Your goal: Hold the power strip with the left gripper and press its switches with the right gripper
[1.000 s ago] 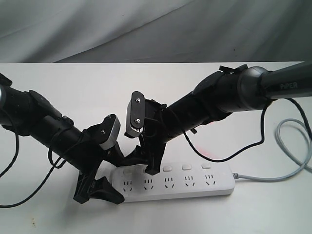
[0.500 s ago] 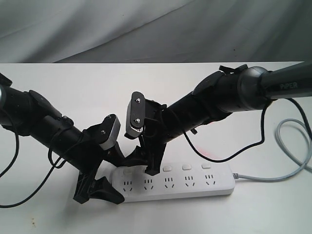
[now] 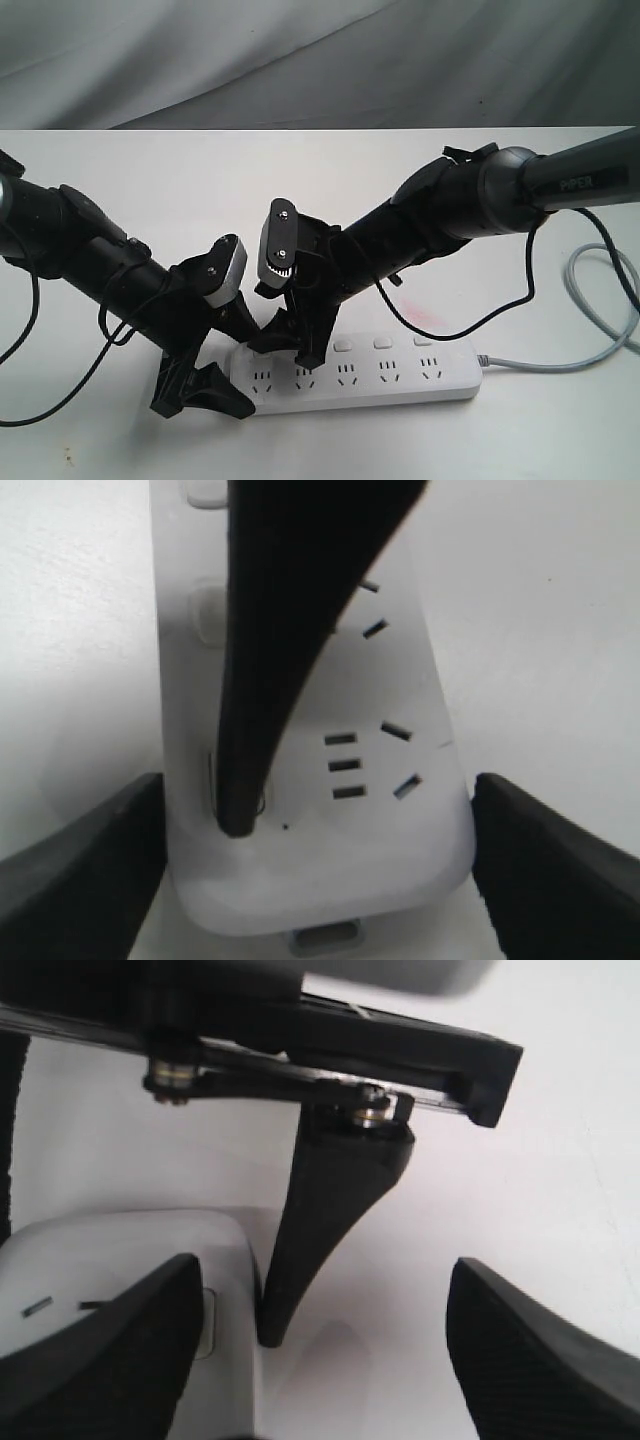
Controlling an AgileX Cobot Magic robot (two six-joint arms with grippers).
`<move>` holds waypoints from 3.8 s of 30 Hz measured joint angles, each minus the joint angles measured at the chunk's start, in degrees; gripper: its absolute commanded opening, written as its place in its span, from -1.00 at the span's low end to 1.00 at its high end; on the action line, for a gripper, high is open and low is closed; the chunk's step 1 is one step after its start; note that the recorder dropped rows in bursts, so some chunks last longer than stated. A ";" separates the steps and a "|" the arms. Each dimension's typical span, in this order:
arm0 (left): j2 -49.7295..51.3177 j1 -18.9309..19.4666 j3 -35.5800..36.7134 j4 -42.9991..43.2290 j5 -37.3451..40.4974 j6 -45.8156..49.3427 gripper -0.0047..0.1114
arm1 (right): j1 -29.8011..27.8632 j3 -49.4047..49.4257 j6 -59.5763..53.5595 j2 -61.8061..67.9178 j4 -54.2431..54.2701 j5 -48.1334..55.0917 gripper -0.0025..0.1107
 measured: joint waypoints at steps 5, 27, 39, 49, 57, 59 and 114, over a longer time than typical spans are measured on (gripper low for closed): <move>0.00 0.00 0.00 0.00 0.00 0.00 -0.89 | 0.00 -0.46 2.16 0.00 -3.03 -0.12 0.18; 0.00 0.00 0.00 0.11 0.00 0.00 -0.89 | 2.63 -1.08 7.43 0.15 -6.33 -4.78 0.18; 0.00 0.00 0.00 0.11 0.00 -0.10 -0.89 | 0.70 -0.35 7.95 -7.81 -9.48 -4.01 0.18; 0.00 0.00 0.00 0.11 0.00 -0.10 -0.89 | -3.48 0.33 9.06 -9.86 -12.60 1.35 0.18; 0.00 0.00 0.00 0.11 0.00 -0.10 -0.89 | -3.48 0.49 9.06 -5.73 -12.86 1.77 0.18; 0.00 0.00 0.00 0.11 0.00 -0.10 -0.89 | -3.48 0.59 9.06 -5.28 -13.27 1.77 0.18; 0.00 0.00 0.00 0.11 0.00 0.00 -0.89 | -7.06 0.69 17.57 -12.37 -17.29 2.14 0.18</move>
